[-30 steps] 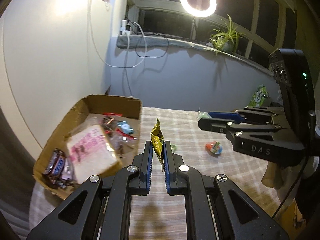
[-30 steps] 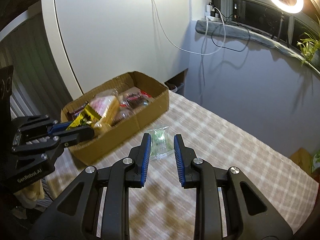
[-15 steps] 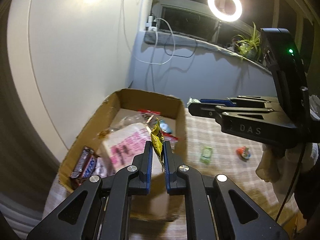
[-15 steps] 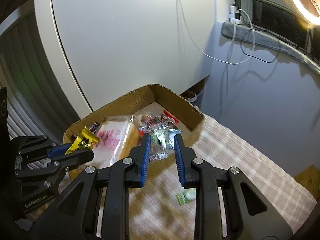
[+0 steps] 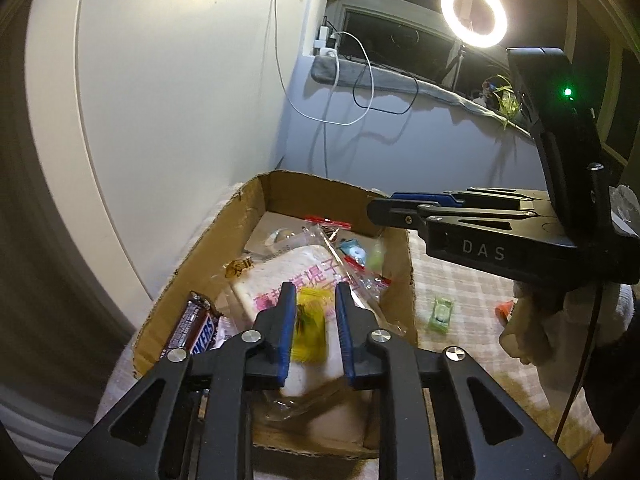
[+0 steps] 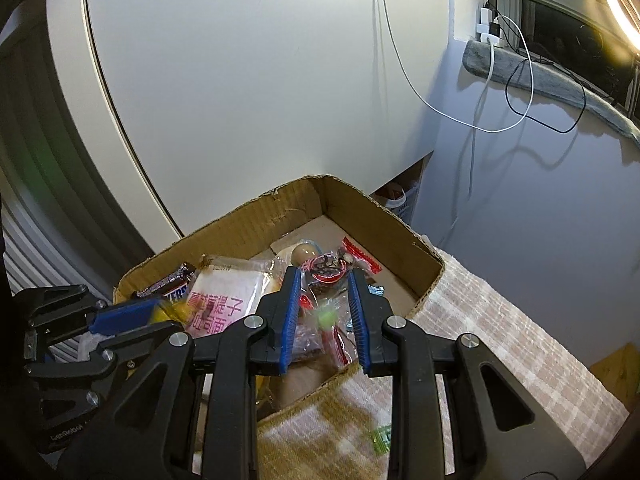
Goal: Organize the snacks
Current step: 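Open both tools to drop the yellow and clear candies into the box, then move both tools back toward the green candy and round red-blue candy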
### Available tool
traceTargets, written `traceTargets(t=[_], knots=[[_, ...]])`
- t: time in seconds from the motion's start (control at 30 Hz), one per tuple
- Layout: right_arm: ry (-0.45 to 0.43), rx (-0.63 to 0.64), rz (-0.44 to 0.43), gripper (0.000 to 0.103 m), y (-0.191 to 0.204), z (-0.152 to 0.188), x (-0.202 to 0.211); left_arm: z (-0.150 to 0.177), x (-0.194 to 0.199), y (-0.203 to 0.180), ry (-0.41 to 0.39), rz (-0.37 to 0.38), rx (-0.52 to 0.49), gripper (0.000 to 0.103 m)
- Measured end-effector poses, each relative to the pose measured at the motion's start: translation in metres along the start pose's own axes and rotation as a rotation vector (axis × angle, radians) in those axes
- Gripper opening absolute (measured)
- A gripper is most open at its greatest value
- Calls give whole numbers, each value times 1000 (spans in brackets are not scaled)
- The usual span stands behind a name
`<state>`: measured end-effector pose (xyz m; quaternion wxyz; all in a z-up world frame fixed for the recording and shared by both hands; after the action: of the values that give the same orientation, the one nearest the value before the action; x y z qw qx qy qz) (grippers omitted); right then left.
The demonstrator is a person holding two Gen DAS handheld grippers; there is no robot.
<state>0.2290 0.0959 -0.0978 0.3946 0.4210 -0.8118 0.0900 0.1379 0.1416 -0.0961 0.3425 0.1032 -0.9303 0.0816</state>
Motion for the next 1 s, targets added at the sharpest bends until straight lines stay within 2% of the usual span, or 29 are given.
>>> traceTargets(t=[0.07, 0.13, 0.2, 0.33, 0.43, 0.73, 0.9, 1.0], knots=[[-2, 4, 1, 37, 1, 0, 1, -1, 0, 1, -3, -4, 3, 19], [-19, 11, 16, 58, 2, -1, 5, -1, 0, 2, -2, -9, 4, 22], [-34, 9, 21, 65, 1, -2, 10, -2, 1, 2, -8, -14, 7, 35], [-46, 7, 37, 73, -3, -2, 19, -3, 2, 0, -16, -18, 8, 36], [-51, 4, 50, 77, -7, 0, 26, -3, 4, -3, -21, -22, 3, 38], [-93, -26, 65, 77, -22, 11, 55, -3, 13, -11, -36, -17, 5, 38], [-125, -36, 87, 77, -41, 25, 87, -1, 19, -25, -44, 12, -6, 38], [-109, -51, 116, 77, -56, 37, 99, 2, 20, -42, -42, 43, -33, 38]])
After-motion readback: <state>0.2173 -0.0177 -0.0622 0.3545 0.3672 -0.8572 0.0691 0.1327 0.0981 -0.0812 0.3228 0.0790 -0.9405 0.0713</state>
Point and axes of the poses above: each gripper's, at about its wrist camera, not at the fingertips, and x roughly against the way its jaws point, y to its left, z to its underside, the point moved 7 cm from there along -x, roughly the way its jaws point, and after that the axes turned 8 degrees about -z, right-handed, at the moved point
